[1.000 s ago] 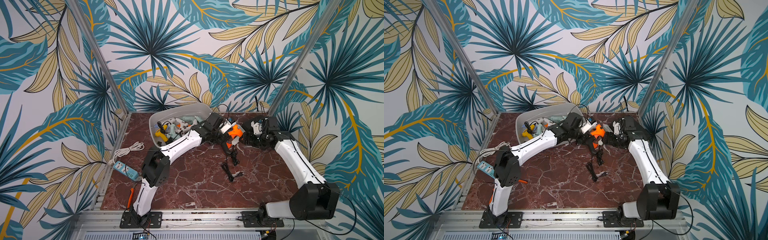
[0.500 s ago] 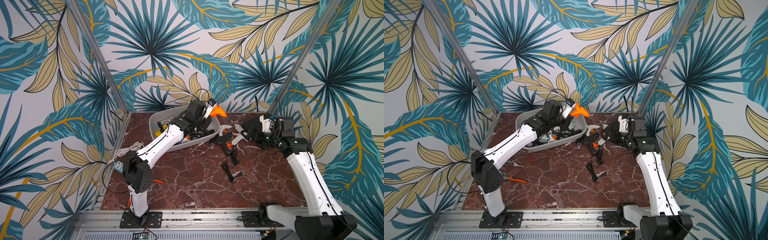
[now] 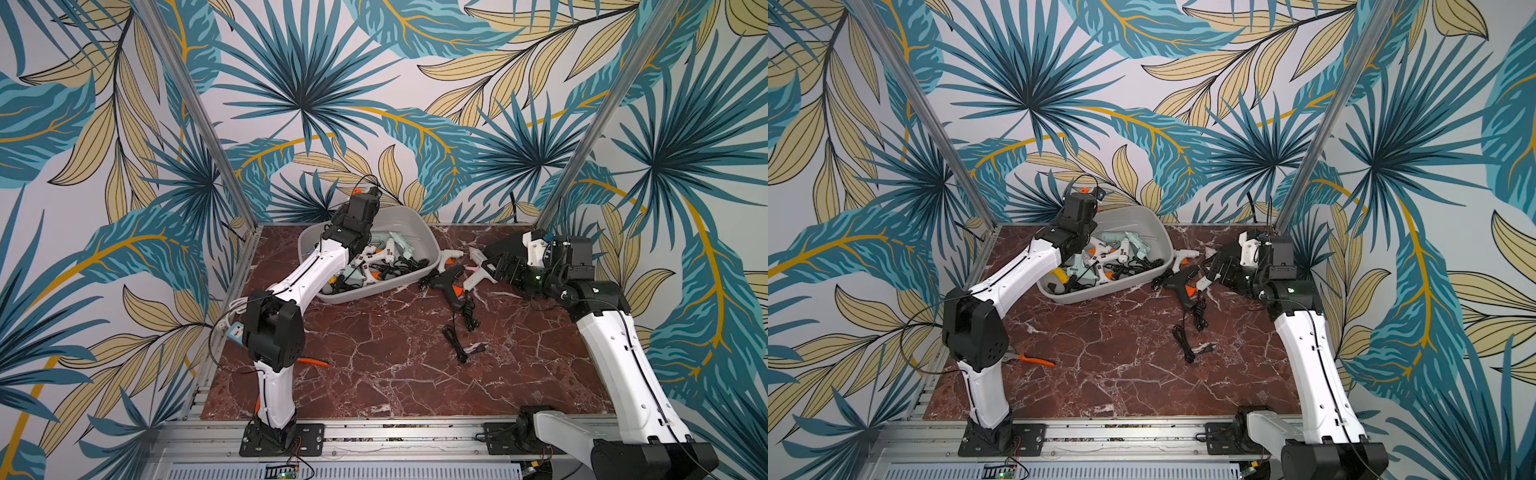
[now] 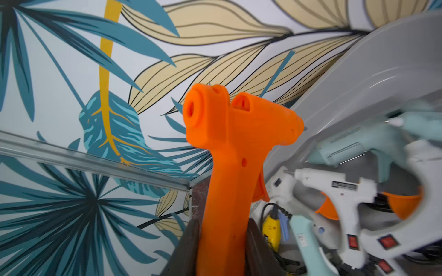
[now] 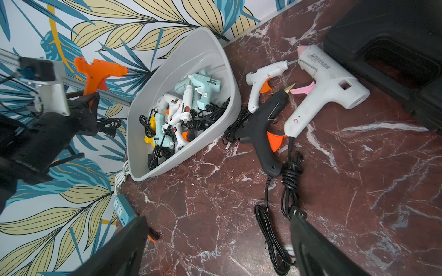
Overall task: Put the hot melt glue gun into the storage box
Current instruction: Place the hot melt adhesive gun in the storage box.
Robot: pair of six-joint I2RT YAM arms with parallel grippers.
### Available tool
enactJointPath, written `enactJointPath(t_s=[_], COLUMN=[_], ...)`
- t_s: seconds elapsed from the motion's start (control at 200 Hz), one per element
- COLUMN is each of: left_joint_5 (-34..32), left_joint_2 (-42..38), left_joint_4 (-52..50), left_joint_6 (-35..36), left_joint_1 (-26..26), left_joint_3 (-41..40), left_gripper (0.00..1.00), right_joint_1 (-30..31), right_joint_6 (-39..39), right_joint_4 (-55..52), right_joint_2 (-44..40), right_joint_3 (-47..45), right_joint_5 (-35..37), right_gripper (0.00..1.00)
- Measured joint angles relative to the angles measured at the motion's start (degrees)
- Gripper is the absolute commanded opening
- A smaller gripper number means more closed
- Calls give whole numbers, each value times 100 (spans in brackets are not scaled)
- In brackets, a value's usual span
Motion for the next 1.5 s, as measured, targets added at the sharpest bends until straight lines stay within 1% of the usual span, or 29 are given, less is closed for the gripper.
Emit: enactJointPath(t_s=[0.12,0.255,0.31,0.391,0.656,0.846,0.926,0.957,1.007,1.042,1.092,1.157,1.252,1.302,1.407,1.497], left_joint_5=[-483,-997,-1163,-1311,-1392,-1316,-1392,-1351,-1285,-1255,-1198,-1104,-955,-855,-688,-595], left_joint_2=[413,824,946,1051,1123,1429,1567,1604,1663,1698,1742,1775,1775,1775,1773,1746], left_joint_4=[382,944,1198,1403,1718,1576,1582,1578,1550,1513,1449,1340,1082,933,516,42], left_joint_6=[614,1471,1797,2090,2575,2549,2531,2535,2540,2538,2533,2441,2284,2243,2052,1805], left_joint_1=[63,66,66,59,-83,-319,-415,-435,-479,-507,-549,-608,-699,-750,-872,-951], left_joint_3=[-83,-205,-284,-374,-494,-424,-308,-256,-203,-197,-195,-186,-155,-151,-133,44], left_gripper=[0,0,0,0,0,0,2,5,14,18,27,37,49,57,65,70], right_joint_1=[0,0,0,0,0,0,0,0,0,0,0,0,0,0,0,0], right_joint_6=[7,22,24,26,31,50,50,50,52,55,66,68,70,72,94,111], right_joint_4=[17,24,39,94,160,184,197,197,197,199,199,197,201,203,214,243], right_joint_2=[-35,-66,-68,-68,-68,-68,-79,-87,-109,-122,-149,-177,-201,-201,-201,-201], right_joint_3=[-37,-83,-92,-129,-155,-157,-157,-157,-157,-157,-157,-157,-157,-157,-157,-157], right_joint_5=[-22,-26,-33,-46,-72,-94,-94,-96,-103,-103,-105,-105,-105,-105,-107,-105], right_gripper=[97,97,97,97,97,97,97,97,97,97,97,97,97,97,97,97])
